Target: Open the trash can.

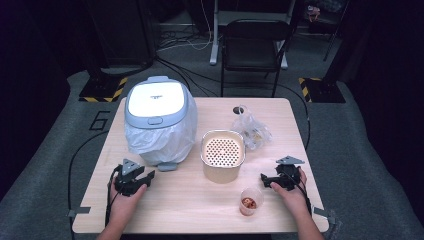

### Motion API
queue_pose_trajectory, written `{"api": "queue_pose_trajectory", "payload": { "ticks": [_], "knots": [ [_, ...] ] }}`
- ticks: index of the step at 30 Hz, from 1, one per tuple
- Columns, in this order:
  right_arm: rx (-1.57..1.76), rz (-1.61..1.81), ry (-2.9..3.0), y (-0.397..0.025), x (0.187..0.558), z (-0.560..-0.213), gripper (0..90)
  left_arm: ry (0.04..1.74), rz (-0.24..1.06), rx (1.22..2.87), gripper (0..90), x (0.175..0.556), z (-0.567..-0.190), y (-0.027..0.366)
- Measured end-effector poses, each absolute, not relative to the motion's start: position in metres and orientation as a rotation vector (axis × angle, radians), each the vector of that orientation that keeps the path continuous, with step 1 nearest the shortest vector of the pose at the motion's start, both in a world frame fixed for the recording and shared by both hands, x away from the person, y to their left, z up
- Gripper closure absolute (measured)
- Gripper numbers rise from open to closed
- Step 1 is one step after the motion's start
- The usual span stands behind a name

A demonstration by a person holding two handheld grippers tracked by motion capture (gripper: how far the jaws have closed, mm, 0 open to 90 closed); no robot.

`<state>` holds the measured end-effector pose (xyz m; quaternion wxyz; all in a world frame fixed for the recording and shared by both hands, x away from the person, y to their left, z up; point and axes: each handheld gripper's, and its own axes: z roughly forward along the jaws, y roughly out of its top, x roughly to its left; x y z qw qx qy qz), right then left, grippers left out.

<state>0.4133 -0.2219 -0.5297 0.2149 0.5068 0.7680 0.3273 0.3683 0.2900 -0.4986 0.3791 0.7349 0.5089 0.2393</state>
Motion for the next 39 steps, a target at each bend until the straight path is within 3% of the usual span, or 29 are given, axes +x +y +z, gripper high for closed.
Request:
{"api": "queue_pose_trajectory", "payload": {
  "ticks": [14, 27, 39],
  "knots": [
    [1.405, 0.907, 2.13, -0.222, 0.413, -0.53, 0.0, 1.296, 0.561, 1.828, 57.0, 0.381, -0.493, 0.264],
    [1.406, 0.908, 2.13, -0.222, 0.413, -0.53, 0.0, 1.295, 0.516, 1.824, 51.7, 0.389, -0.495, 0.24],
    [1.404, 0.907, 2.131, -0.222, 0.413, -0.53, 0.0, 1.408, 0.6, 1.73, 46.6, 0.401, -0.503, 0.221]
  ]
}}
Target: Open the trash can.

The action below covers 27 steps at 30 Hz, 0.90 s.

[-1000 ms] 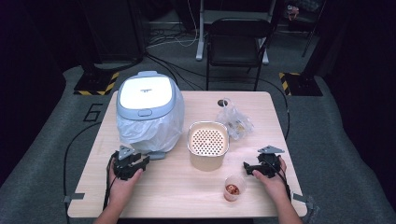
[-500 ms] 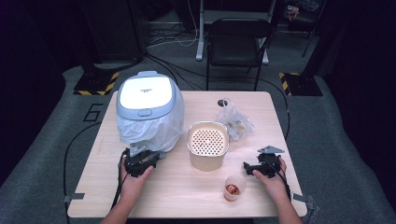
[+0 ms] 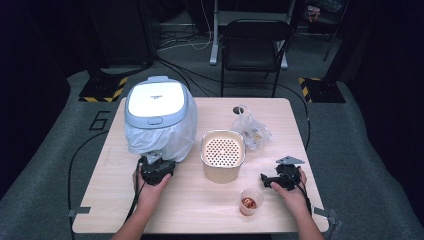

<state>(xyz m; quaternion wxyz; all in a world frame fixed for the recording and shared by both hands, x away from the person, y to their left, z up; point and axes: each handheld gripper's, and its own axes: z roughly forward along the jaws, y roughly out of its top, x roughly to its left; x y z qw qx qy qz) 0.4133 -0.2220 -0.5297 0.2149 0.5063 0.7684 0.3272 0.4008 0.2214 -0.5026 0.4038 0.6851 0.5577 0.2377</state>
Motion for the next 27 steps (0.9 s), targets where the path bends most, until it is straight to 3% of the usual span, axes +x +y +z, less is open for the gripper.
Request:
{"api": "queue_pose_trajectory", "payload": {
  "ticks": [5, 11, 27],
  "knots": [
    [1.403, 0.907, 2.132, -0.222, 0.413, -0.53, 0.0, 1.387, 0.647, 1.787, 44.8, 0.403, -0.506, 0.224],
    [1.412, 0.908, 2.131, -0.222, 0.413, -0.53, 0.0, 1.374, 0.661, 1.785, 54.2, 0.4, -0.508, 0.227],
    [1.412, 0.908, 2.131, -0.222, 0.413, -0.53, 0.0, 1.375, 0.75, 1.732, 54.9, 0.391, -0.516, 0.222]
  ]
}}
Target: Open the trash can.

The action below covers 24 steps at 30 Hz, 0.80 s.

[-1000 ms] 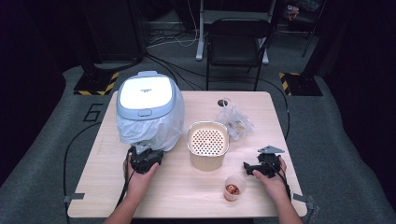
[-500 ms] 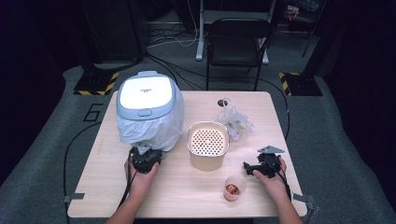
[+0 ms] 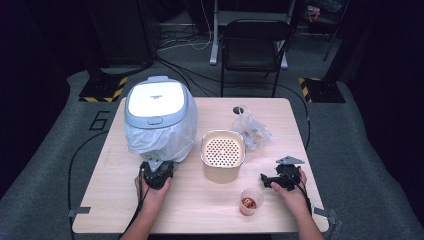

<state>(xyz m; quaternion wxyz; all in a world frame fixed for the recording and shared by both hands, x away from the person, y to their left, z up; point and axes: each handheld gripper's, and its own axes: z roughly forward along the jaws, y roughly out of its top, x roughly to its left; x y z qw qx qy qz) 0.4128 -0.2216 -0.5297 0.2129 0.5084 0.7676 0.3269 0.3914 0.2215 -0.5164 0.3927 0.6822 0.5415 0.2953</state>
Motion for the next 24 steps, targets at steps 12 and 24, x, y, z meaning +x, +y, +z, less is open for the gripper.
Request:
{"api": "queue_pose_trajectory", "payload": {
  "ticks": [12, 24],
  "knots": [
    [1.412, 0.908, 2.131, -0.222, 0.413, -0.53, 0.0, 1.49, 0.606, 1.846, 58.2, 0.404, -0.497, 0.219],
    [1.413, 0.908, 2.129, -0.221, 0.413, -0.53, 0.0, 1.454, 0.625, 1.869, 58.1, 0.403, -0.505, 0.222]
  ]
}}
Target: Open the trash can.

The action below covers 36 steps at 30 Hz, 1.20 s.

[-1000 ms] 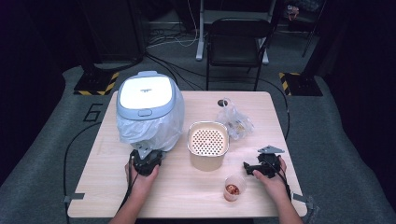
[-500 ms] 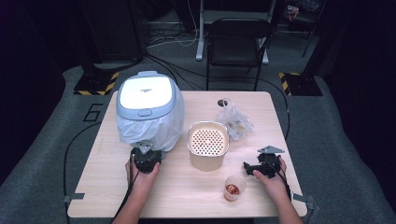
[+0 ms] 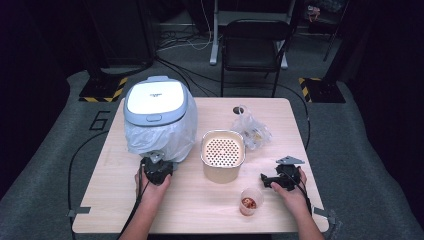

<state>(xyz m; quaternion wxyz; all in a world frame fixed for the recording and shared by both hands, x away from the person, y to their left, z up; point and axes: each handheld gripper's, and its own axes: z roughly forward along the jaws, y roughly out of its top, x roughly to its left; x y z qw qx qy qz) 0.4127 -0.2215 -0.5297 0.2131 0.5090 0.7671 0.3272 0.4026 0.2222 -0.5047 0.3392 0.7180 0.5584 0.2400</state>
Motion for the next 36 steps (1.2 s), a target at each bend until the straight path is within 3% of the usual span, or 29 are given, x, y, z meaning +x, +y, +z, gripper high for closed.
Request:
{"api": "queue_pose_trajectory", "payload": {
  "ticks": [36],
  "knots": [
    [1.409, 0.914, 2.136, -0.222, 0.412, -0.53, 0.0, 1.464, 0.623, 1.901, 58.0, 0.406, -0.512, 0.221]
  ]
}}
